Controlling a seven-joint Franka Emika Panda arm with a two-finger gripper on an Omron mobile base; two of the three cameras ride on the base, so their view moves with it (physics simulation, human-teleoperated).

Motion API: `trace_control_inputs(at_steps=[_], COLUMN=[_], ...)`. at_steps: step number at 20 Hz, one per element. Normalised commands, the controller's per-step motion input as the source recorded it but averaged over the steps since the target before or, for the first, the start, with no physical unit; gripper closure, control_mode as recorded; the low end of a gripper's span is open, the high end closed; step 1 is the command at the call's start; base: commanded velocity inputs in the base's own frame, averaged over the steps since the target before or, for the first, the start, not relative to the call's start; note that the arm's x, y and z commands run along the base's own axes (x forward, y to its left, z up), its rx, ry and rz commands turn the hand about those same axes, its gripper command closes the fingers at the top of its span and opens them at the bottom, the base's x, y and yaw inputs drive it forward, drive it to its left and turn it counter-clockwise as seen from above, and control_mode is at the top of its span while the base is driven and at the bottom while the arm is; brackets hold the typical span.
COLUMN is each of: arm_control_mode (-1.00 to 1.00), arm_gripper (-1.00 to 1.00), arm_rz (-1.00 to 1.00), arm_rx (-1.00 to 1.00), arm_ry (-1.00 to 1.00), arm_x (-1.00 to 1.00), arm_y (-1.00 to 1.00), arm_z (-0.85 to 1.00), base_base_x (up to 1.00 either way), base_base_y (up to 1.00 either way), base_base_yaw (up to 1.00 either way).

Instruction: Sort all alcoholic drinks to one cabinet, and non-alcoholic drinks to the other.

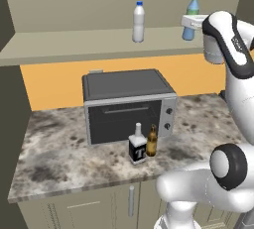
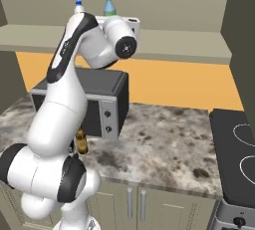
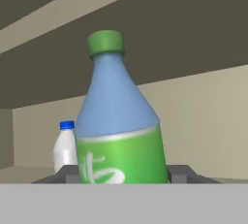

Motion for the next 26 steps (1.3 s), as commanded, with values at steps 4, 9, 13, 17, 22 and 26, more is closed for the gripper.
trace_control_inputs(at_steps=[4, 9, 13, 17, 22, 26], arm_control_mode=[-1.0, -1.0, -1.0, -1.0, -1.0, -1.0], arm_gripper=[1.0, 1.0, 1.0, 1.0, 1.0, 1.0], arm_rz=[0.02, 0.0, 0.0, 0.0, 0.0, 0.0], arm_rx=[0.0, 0.0, -0.01, -0.03, -0.03, -0.01], arm_ry=[-0.13, -0.02, 0.0, 0.0, 0.0, 0.0], arm_x=[0.28, 0.07, 0.0, 0.0, 0.01, 0.11], arm_y=[0.0, 0.0, 0.0, 0.0, 0.0, 0.0], arm_z=[-0.03, -0.08, -0.04, 0.0, -0.01, -0.04], base_base_x=[0.0, 0.0, 0.0, 0.0, 0.0, 0.0], base_base_y=[0.0, 0.0, 0.0, 0.0, 0.0, 0.0], base_base_yaw=[0.0, 0.0, 0.0, 0.0, 0.0, 0.0])
